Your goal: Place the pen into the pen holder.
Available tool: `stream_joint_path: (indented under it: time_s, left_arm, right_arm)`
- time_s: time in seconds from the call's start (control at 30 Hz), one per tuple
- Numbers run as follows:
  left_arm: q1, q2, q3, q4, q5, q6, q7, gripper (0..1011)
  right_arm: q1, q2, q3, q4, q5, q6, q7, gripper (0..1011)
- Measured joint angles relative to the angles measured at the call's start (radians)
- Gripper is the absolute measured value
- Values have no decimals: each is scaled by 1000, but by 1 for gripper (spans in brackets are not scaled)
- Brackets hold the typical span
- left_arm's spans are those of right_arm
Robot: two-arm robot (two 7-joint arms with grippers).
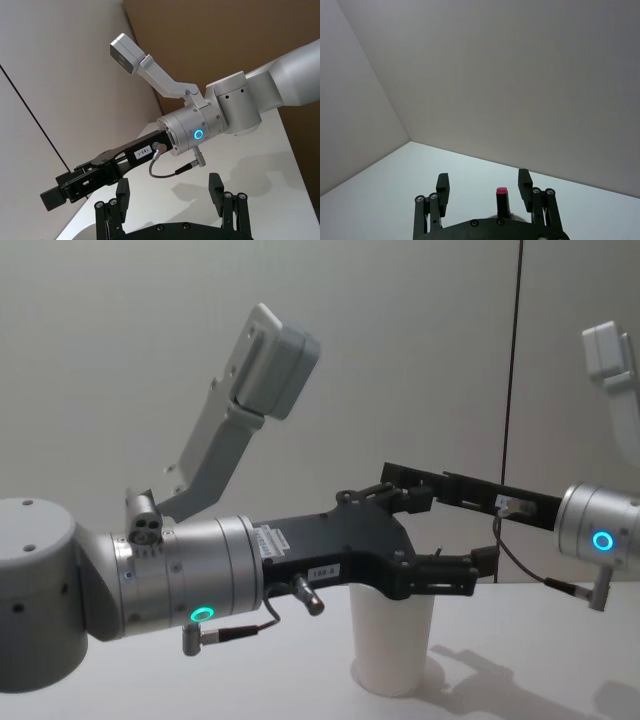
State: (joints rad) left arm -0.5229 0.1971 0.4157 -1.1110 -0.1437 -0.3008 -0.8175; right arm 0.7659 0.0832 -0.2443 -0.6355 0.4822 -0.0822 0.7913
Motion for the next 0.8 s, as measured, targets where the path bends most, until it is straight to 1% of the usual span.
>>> stream_joint_path:
  time_s: [0.2,0.8]
  left_arm:
    - [0,0,0,0,0,0,0,1004]
    - [0,0,0,0,0,0,0,1004]
  right_arm:
    - [-6,3,2,-11,4,3,2,991]
    - [-13,6,5,-23,9,6,4,1001]
